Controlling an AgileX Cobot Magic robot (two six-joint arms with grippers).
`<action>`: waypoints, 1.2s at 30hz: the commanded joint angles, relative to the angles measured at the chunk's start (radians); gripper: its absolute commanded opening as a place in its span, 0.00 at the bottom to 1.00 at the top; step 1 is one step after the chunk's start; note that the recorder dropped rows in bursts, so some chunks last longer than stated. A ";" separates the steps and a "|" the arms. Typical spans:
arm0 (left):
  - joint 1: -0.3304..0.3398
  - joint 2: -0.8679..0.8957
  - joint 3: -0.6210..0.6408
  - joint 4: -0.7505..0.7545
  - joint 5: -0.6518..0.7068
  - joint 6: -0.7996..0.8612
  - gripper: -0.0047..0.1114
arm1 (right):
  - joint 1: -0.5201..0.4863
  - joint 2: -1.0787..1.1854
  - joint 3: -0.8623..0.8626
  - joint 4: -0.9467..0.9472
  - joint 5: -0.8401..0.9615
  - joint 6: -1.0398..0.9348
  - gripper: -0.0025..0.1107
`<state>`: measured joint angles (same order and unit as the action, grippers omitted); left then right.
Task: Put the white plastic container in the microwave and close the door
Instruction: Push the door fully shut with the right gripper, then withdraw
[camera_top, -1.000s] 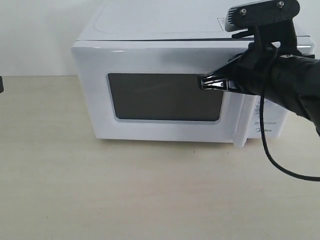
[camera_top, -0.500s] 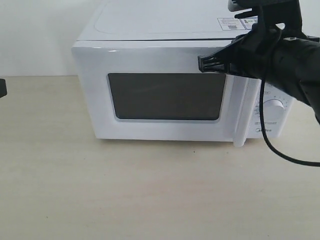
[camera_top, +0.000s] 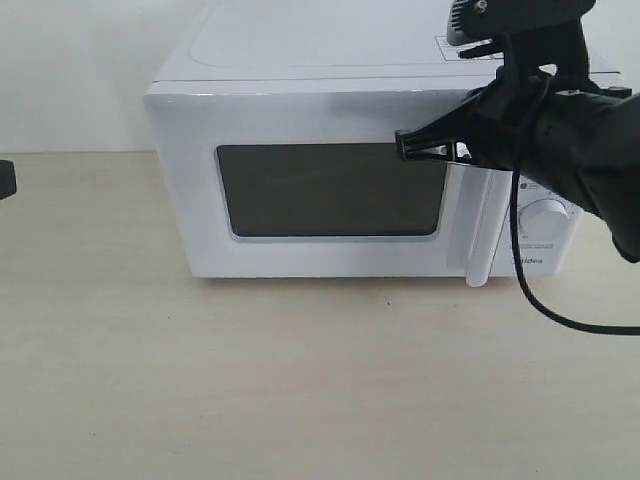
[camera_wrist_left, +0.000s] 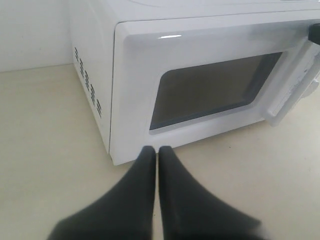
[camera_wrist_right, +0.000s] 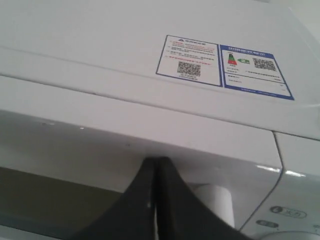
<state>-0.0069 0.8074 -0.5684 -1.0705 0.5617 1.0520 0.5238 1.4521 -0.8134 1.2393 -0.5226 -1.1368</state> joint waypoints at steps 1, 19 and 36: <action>-0.003 -0.002 0.004 -0.006 0.004 0.003 0.08 | -0.006 -0.005 -0.001 0.031 -0.027 -0.046 0.02; -0.003 -0.002 0.004 -0.006 0.004 0.003 0.08 | 0.275 -0.393 0.173 0.295 -0.111 -0.261 0.02; -0.003 -0.002 0.004 -0.009 0.004 0.002 0.08 | 0.275 -0.448 0.173 0.298 -0.153 -0.256 0.02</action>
<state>-0.0069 0.8074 -0.5684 -1.0705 0.5617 1.0520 0.7975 1.0466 -0.6435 1.5365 -0.6591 -1.3854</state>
